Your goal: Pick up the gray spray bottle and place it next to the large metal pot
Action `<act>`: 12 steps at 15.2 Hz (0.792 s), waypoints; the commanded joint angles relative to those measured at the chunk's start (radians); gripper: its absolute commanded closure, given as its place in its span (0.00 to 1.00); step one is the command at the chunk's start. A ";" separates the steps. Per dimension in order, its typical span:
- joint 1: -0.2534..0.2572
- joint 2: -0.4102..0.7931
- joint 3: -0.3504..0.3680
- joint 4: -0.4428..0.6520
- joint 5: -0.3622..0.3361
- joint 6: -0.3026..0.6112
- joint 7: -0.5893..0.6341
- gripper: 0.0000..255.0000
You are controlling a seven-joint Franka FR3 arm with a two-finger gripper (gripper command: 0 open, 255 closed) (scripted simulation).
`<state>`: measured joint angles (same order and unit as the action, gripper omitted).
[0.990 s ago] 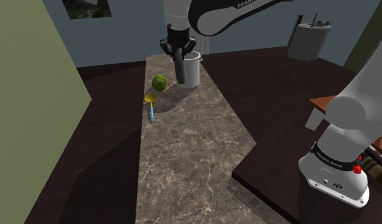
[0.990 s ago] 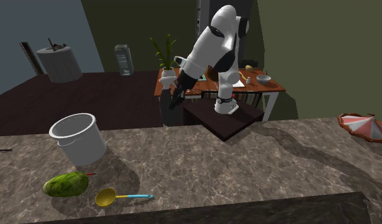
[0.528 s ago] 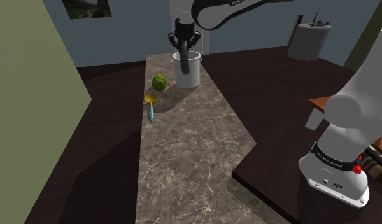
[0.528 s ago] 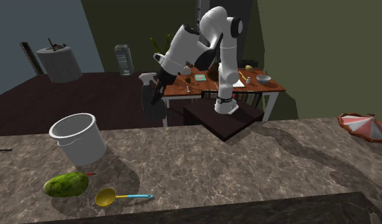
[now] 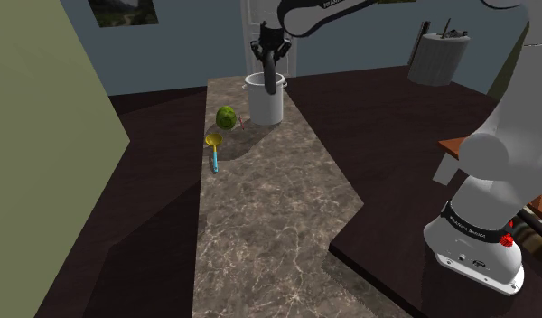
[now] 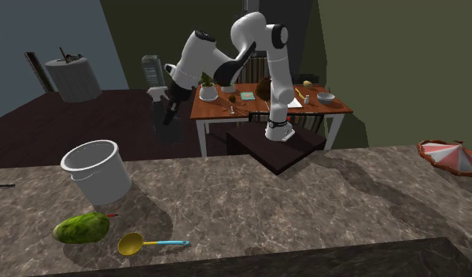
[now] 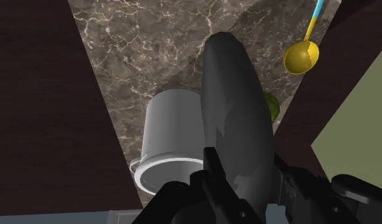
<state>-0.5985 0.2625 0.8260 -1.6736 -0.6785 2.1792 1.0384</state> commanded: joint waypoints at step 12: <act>0.040 0.345 -0.107 0.465 -0.087 -0.089 -0.247 1.00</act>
<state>-0.5749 0.5702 0.7280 -1.2690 -0.7576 2.1094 0.8143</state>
